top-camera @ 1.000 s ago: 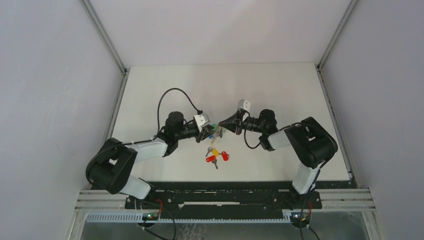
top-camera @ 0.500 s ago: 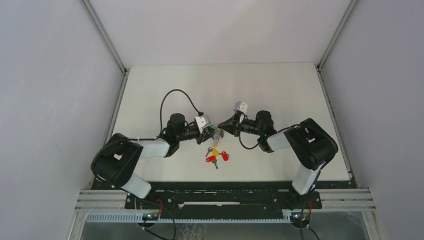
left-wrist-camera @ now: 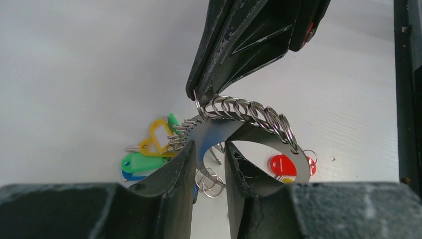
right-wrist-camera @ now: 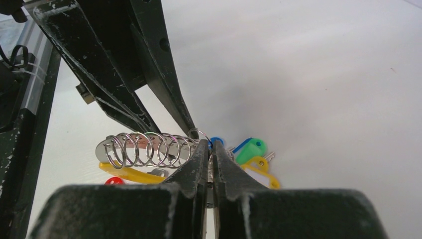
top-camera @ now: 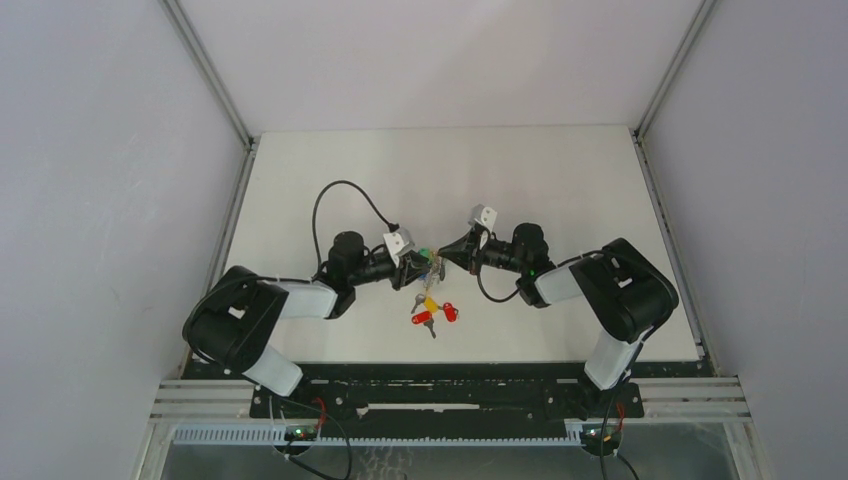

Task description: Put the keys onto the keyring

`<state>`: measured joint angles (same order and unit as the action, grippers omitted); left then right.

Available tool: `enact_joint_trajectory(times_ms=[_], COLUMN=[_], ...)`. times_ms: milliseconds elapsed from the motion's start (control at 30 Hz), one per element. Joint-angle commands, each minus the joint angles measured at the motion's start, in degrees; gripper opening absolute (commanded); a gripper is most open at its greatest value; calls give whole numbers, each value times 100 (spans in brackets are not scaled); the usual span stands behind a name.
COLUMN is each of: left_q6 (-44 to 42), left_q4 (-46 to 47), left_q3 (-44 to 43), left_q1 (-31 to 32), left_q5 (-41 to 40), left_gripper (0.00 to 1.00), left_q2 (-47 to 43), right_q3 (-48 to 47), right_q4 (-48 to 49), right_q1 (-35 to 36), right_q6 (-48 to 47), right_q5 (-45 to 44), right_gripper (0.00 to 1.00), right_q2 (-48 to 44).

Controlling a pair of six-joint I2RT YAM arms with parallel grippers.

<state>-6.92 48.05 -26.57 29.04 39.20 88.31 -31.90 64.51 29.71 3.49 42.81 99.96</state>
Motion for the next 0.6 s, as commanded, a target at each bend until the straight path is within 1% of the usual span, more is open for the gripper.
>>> enact_joint_trajectory(times_ms=[0, 67, 200, 400, 467, 567], left_q6=[157, 96, -134, -312, -345, -397], left_q4=[1163, 1068, 502, 369, 315, 266], left_q3=[-14, 15, -47, 28, -8, -70], left_q1=[-38, -38, -38, -52, -65, -65], left_q5=[-323, -623, -1232, -1637, -1499, -997], left_gripper=[32, 33, 33, 34, 34, 34], left_q2=[-236, -291, -425, -712, -754, -736], right_q3=[166, 174, 186, 181, 182, 175], right_q4=[-343, -335, -325, -253, -210, -185], right_q1=[170, 175, 175, 150, 138, 101], right_q6=[-113, -120, -162, -202, -199, -177], right_q5=[229, 220, 180, 149, 158, 161], right_gripper=[0, 0, 0, 0, 0, 0], right_q2=[-107, -124, -192, -290, -291, -293])
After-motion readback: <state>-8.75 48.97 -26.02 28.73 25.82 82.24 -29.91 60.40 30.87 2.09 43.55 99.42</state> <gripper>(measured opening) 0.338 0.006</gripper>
